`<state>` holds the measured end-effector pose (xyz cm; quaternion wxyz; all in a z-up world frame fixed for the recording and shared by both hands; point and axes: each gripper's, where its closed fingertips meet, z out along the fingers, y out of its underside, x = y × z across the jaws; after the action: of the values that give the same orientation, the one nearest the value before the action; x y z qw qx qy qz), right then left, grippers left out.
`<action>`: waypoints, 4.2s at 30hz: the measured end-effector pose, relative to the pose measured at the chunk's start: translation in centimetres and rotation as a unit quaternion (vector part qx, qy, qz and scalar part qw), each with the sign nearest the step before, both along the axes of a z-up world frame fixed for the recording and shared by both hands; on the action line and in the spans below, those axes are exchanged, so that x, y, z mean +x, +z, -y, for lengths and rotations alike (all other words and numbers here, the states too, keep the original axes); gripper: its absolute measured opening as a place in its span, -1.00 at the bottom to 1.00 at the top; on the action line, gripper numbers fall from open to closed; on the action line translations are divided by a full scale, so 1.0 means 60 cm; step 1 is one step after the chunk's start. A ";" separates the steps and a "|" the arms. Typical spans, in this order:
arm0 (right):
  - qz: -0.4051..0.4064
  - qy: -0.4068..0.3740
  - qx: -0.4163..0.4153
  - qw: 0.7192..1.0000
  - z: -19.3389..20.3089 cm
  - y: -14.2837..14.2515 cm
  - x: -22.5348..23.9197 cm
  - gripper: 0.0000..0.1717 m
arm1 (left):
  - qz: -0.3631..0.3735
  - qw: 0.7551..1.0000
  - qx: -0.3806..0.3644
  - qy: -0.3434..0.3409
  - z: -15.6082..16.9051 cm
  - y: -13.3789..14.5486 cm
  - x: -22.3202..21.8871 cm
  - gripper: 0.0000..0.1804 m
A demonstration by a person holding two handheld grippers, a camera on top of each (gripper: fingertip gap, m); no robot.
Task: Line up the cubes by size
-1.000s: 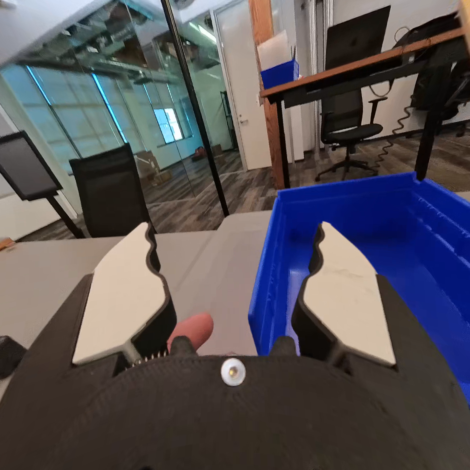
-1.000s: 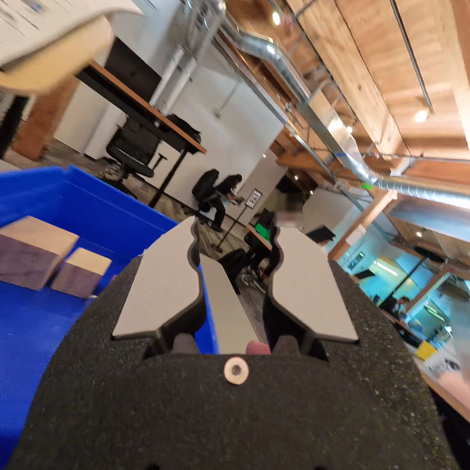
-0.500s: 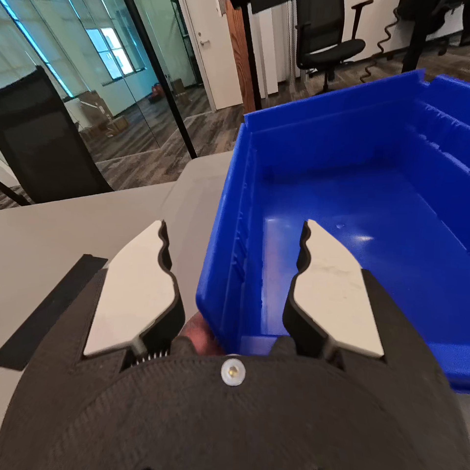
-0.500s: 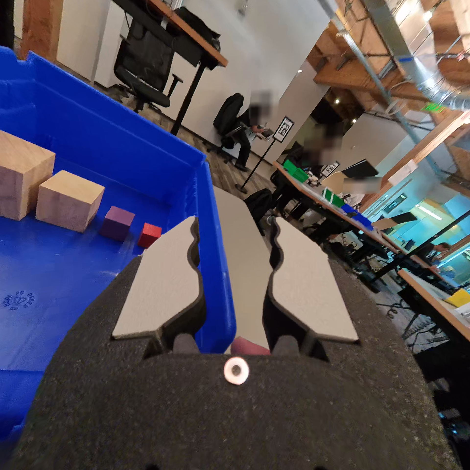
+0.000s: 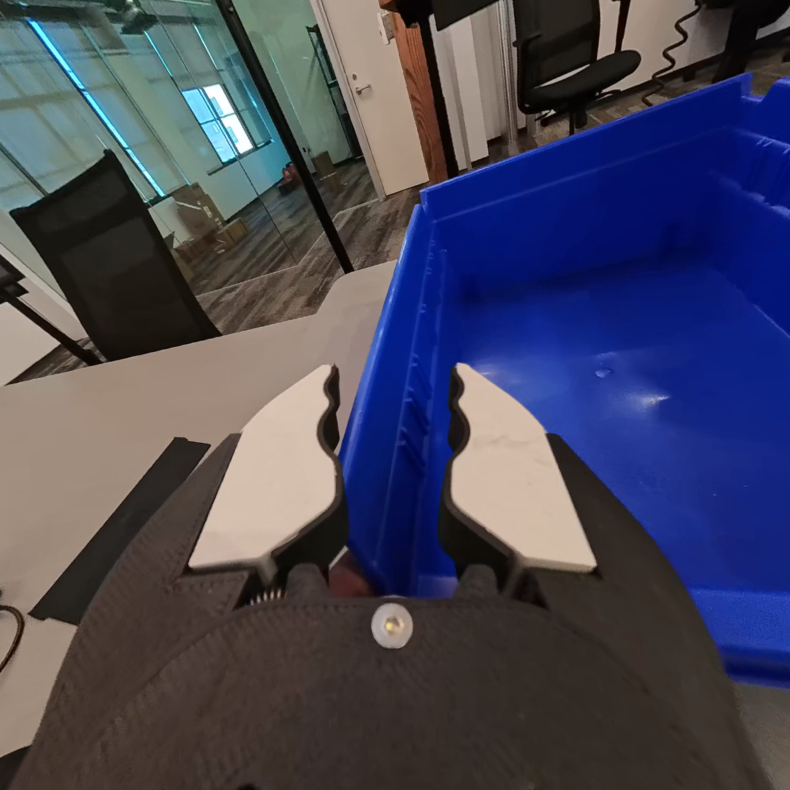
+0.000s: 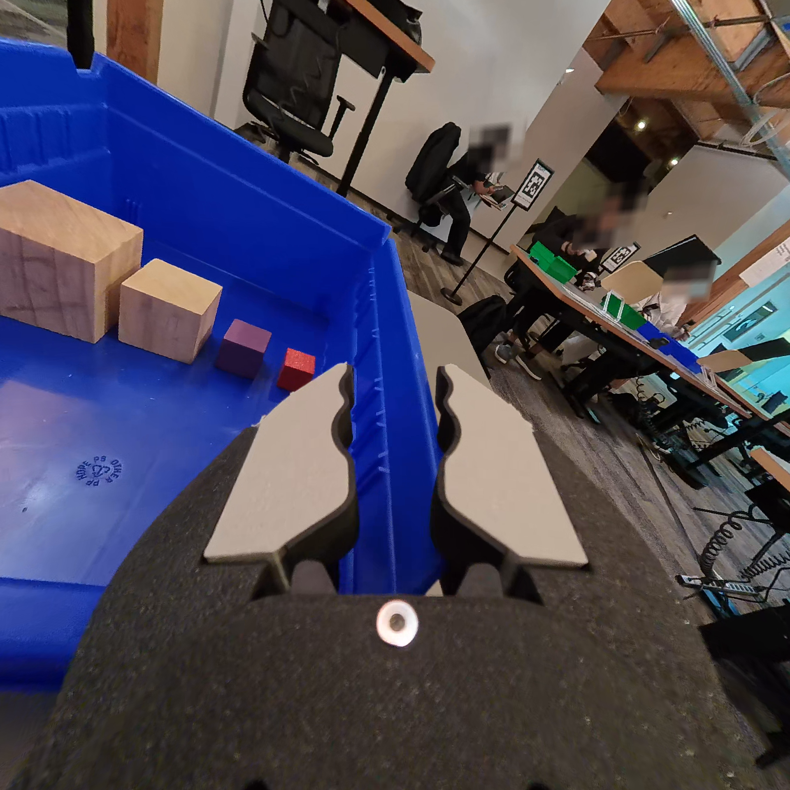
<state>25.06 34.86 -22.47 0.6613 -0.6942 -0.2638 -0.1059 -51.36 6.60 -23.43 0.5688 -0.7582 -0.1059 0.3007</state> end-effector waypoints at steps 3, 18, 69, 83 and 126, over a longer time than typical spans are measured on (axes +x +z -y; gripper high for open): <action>-0.010 0.003 -0.001 1.000 0.000 0.001 0.000 -0.61 | -0.006 1.000 0.004 0.004 0.003 0.003 -0.001 -0.56; -0.018 0.005 0.000 1.000 -0.001 0.002 0.002 -0.65 | 0.091 0.995 0.041 -0.009 0.009 -0.004 -0.005 -0.66; -0.130 0.029 -0.019 0.991 0.047 0.007 0.010 -0.94 | 0.119 0.990 0.070 -0.031 0.024 0.009 0.008 -0.94; -0.135 0.058 -0.033 0.989 0.123 0.007 0.010 -0.94 | 0.127 0.983 0.127 -0.023 0.053 0.049 0.002 -0.94; -0.126 0.219 -0.050 0.966 0.311 0.008 -0.208 -0.94 | 0.139 0.963 0.232 -0.006 0.117 0.114 -0.014 -0.94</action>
<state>12.57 16.23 -22.02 0.6610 -0.6593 -0.3288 0.1425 -52.20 -0.44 -16.57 0.7106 -0.6403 -0.2465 0.1558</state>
